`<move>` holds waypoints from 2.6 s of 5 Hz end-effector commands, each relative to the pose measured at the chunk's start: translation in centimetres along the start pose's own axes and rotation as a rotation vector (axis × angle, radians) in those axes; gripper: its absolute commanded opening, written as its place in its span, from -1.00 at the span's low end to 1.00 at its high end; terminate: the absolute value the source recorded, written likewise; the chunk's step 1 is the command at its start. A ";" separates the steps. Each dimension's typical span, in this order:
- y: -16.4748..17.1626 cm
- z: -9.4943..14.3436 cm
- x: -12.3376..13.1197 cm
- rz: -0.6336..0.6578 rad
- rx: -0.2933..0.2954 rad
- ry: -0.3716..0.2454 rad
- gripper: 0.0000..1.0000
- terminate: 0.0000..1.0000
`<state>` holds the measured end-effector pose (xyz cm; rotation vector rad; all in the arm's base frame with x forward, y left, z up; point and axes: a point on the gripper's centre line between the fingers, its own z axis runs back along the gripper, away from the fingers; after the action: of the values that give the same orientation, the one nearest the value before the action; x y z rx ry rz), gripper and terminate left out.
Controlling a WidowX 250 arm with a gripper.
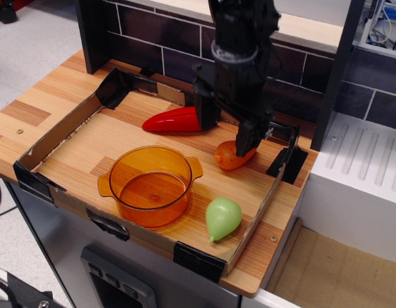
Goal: Put carrot in pot
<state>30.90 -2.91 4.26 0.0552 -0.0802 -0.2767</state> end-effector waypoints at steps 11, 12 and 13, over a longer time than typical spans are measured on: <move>2.9 4.6 -6.9 -0.032 0.001 -0.048 -1.00 -1.00; 3.3 3.4 -8.9 -0.071 0.024 -0.027 -1.00 -1.00; 3.2 3.0 -9.3 -0.079 0.043 -0.016 1.00 -1.00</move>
<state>22.56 2.24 5.35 0.0876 -0.0613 -0.3505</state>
